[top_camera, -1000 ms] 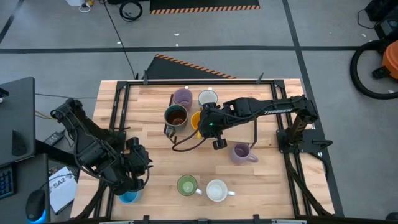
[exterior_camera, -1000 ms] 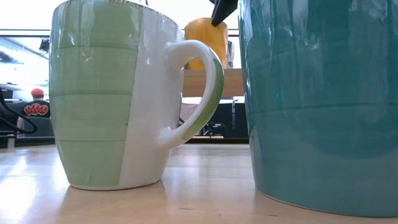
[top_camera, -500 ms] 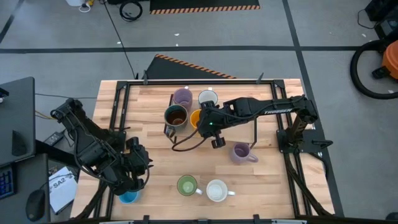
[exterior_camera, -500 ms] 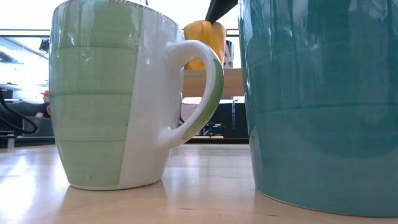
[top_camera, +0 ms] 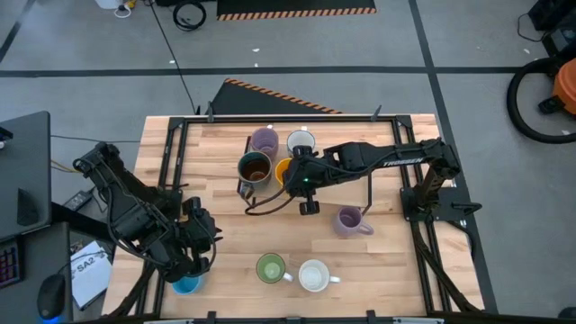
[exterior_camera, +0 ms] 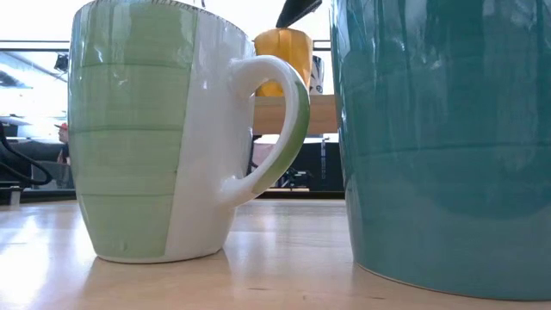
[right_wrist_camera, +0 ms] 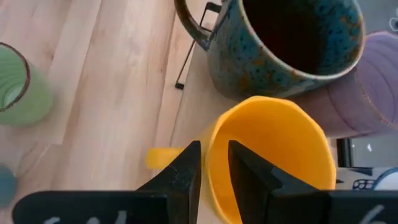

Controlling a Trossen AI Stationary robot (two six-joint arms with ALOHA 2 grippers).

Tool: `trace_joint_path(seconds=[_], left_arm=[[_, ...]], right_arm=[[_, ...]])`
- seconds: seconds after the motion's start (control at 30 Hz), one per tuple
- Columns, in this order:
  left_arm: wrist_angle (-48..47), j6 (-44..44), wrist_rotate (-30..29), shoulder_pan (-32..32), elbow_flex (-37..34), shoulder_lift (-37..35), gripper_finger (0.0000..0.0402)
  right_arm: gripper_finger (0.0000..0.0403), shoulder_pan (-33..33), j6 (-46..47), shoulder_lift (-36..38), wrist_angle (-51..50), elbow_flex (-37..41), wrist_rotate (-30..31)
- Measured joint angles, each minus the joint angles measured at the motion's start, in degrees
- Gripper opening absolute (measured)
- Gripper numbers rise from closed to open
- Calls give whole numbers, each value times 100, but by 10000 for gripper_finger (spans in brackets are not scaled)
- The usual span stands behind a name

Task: Place coffee mugs
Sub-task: Put the yellow mug on the shelf, then adjust the blue patterned mug on the shelf

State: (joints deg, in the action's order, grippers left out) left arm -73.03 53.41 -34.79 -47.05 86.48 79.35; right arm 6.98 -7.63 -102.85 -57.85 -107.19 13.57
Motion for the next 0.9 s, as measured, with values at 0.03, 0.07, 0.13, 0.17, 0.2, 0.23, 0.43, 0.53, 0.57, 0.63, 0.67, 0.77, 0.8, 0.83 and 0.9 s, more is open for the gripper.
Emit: trace_joint_path(seconds=[0.03, 0.07, 0.13, 0.17, 0.2, 0.23, 0.43, 0.53, 0.57, 0.63, 0.67, 0.77, 0.8, 0.83, 0.9], left_arm=[[0, 2, 0, 0, 0, -2, 84], [2, 14, 1, 0, 0, -2, 84], [1, 47, 2, 0, 0, -2, 84], [2, 77, 0, 0, 0, -2, 84], [4, 117, 2, 0, 0, -2, 84], [4, 146, 2, 0, 0, -2, 84], [46, 186, 7, 0, 0, -2, 84], [44, 188, 75, 0, 0, -2, 84], [44, 186, 95, 0, 0, -2, 84], [44, 182, 102, 0, 0, -2, 84], [44, 186, 104, 0, 0, -2, 84], [38, 239, 107, 0, 0, -2, 84], [40, 275, 112, 0, 0, -2, 84], [39, 296, 125, 0, 0, -2, 84], [39, 302, 157, 0, 0, -2, 84]], right_arm=[[87, 11, -2, 10, -27, -47, 81], [87, 21, -11, 21, -75, -111, 166], [87, 26, -117, 29, -360, -274, 392], [87, 26, -147, 29, -515, -345, 515], [87, 22, -160, 29, -603, -419, 613], [87, -9, -154, 29, -659, -500, 646], [87, -309, 74, 55, -1375, -1159, 784], [87, -619, 312, 68, -1961, -1295, 684], [88, -732, 338, 76, -2156, -1292, 582], [93, -950, 332, 78, -2465, -1282, 344], [97, -1039, 341, 84, -2510, -1282, 272], [111, -1275, 429, 165, -2561, -1282, 30], [118, -1337, 437, 204, -2541, -1282, -64], [125, -1400, 433, 231, -2547, -1284, -138], [144, -1511, 399, 235, -2652, -1283, -246]])
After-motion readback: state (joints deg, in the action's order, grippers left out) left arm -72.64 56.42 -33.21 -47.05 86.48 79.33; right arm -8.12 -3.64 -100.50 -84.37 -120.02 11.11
